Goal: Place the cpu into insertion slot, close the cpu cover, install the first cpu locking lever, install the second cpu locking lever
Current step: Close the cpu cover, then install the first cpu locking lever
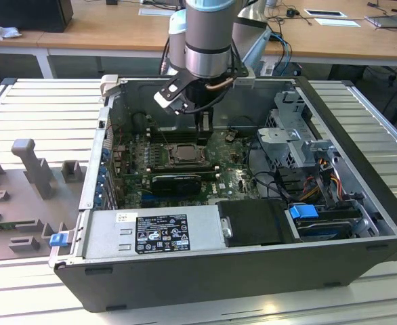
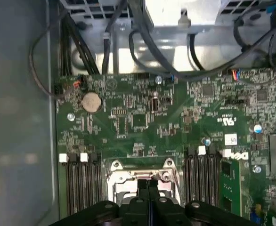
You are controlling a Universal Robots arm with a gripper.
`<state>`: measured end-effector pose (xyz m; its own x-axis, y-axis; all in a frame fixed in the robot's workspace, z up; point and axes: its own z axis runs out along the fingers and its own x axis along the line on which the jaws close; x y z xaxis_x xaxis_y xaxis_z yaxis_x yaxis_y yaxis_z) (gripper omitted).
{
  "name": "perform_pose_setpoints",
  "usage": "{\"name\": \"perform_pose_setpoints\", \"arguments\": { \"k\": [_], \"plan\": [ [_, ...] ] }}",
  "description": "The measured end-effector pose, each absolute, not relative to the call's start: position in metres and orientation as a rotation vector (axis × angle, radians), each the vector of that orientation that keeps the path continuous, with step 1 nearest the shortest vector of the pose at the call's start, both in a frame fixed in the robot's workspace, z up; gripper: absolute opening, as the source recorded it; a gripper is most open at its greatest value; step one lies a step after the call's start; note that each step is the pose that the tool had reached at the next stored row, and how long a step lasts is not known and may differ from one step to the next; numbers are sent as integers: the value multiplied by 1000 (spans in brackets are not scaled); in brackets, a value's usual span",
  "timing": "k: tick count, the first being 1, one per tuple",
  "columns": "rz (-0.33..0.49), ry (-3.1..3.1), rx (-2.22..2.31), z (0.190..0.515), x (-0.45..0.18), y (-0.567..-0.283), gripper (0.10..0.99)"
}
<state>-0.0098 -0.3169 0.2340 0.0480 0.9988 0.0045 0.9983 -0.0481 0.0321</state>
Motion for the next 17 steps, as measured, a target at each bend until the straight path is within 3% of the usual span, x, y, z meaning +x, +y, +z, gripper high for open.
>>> {"name": "perform_pose_setpoints", "arguments": {
  "k": [17],
  "plan": [
    [40, 2160, 2253, 237, -37, -317, 106]
  ]
}}
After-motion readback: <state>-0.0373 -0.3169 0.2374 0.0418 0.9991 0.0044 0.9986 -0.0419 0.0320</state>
